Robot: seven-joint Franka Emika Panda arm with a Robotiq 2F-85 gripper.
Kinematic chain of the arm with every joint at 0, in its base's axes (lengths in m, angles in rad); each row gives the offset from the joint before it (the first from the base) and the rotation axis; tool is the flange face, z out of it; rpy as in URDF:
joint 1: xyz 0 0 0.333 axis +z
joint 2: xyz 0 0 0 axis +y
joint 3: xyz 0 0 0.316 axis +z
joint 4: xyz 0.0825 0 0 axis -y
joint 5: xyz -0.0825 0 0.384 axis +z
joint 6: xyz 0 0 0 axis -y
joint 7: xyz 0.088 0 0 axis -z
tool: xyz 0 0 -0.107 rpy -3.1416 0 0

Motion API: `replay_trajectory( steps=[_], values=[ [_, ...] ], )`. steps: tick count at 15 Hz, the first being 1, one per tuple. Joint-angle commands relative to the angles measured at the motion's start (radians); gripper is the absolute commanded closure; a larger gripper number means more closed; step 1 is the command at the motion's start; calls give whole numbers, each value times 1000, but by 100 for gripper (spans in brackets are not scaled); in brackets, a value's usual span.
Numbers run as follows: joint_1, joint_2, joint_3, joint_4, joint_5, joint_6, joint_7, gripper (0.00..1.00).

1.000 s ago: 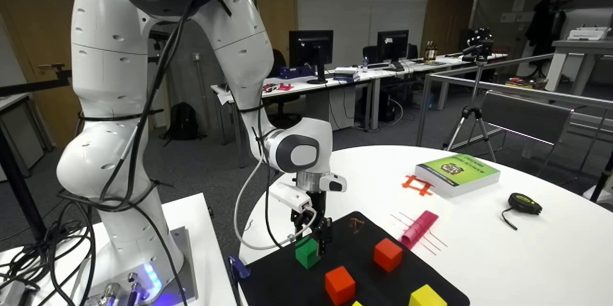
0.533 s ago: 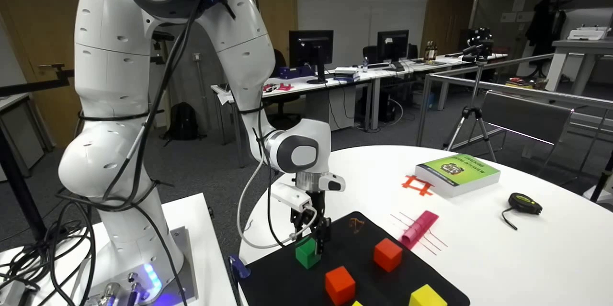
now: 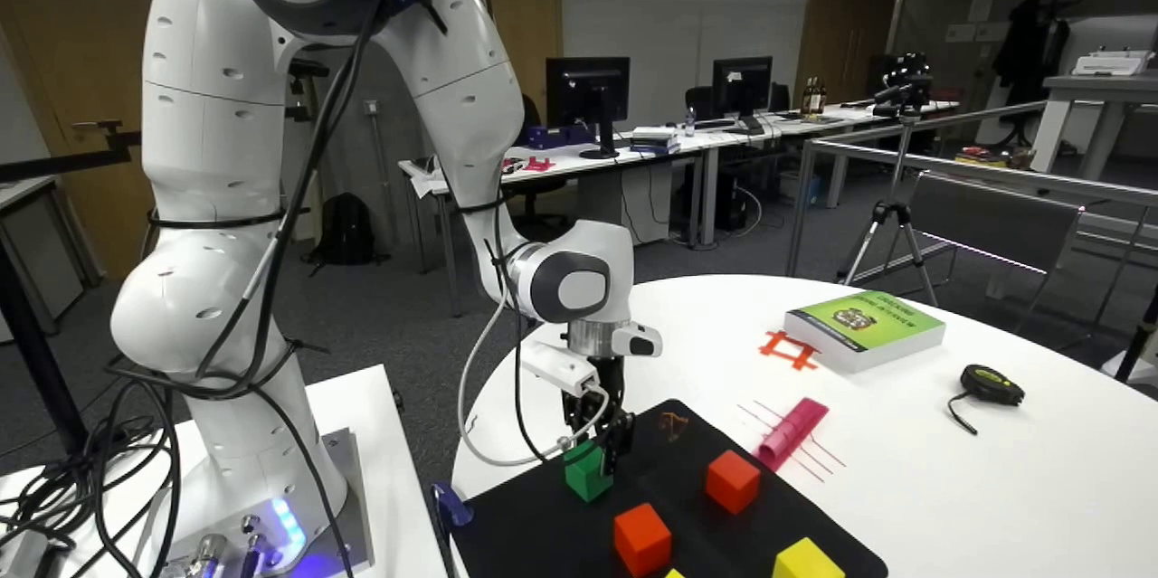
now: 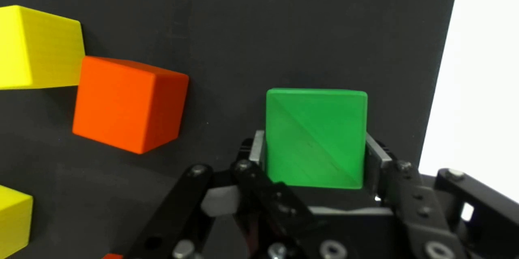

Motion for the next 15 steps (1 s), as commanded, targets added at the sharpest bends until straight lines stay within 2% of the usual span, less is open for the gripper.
replay_trajectory(
  steps=[1, 5, 9, 11, 12, 13, 15],
  values=[
    [-17, -81, -3, 11, 62, -43, -50, 68],
    [-52, -146, 4, 70, 170, -104, -139, 68],
    [-76, -135, 3, 211, 222, -209, -240, 68],
    [-79, -114, 4, 285, 239, -264, -238, 68],
    [-72, -133, 2, 215, 206, -202, -200, 68],
    [-72, -132, 2, 232, 207, -212, -200, 43],
    [-72, -128, 4, 227, 207, -212, -199, 43]
  ],
)
